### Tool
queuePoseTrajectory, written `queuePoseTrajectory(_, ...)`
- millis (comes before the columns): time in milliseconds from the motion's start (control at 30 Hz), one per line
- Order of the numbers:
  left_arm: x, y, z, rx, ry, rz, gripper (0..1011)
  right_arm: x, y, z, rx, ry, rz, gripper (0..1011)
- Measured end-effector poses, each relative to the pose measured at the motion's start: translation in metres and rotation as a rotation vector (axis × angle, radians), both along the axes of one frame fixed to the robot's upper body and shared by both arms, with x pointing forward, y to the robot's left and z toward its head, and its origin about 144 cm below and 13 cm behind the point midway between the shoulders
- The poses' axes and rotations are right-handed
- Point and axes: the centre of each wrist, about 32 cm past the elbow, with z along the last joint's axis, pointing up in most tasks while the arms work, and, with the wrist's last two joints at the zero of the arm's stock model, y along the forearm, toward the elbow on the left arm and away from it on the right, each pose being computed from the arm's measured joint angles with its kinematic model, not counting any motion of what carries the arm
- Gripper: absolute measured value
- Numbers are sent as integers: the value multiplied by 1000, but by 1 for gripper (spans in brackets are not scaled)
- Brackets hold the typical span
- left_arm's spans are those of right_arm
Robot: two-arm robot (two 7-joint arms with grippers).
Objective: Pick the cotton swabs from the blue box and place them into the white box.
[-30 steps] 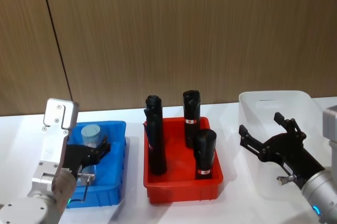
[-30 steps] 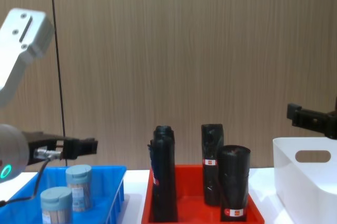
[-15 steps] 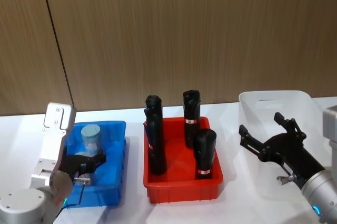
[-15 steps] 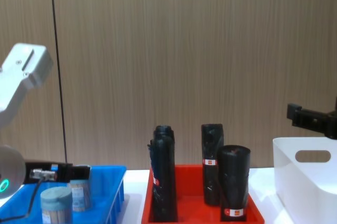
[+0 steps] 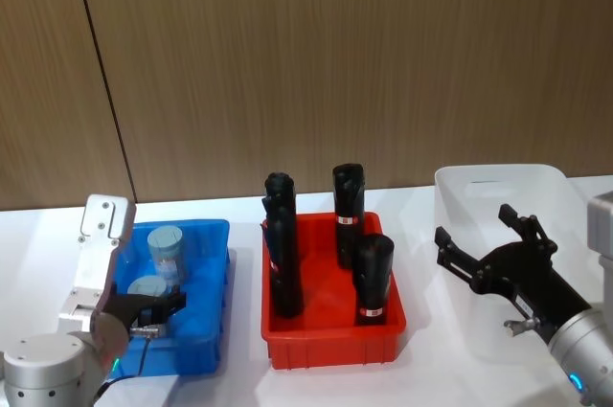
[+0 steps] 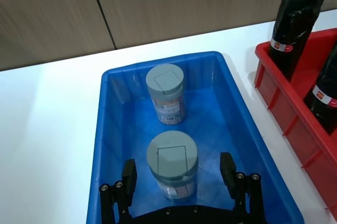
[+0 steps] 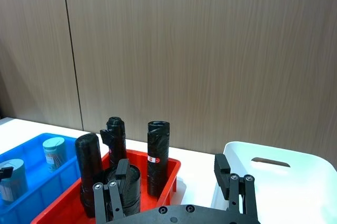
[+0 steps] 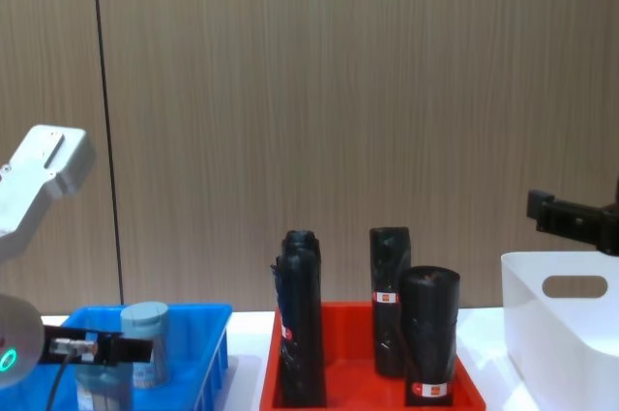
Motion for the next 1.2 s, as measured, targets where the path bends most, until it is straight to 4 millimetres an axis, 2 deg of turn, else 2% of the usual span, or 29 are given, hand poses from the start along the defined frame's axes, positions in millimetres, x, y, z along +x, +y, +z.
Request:
queuePoseTrajectory(1100,33,20,-23,-27,27,-39,1003,0,0,0,0,0,0,1002)
queuePoseTrajectory(1200,34,20,-25,-32,30,-42,945,0,0,0,0,0,0,1002)
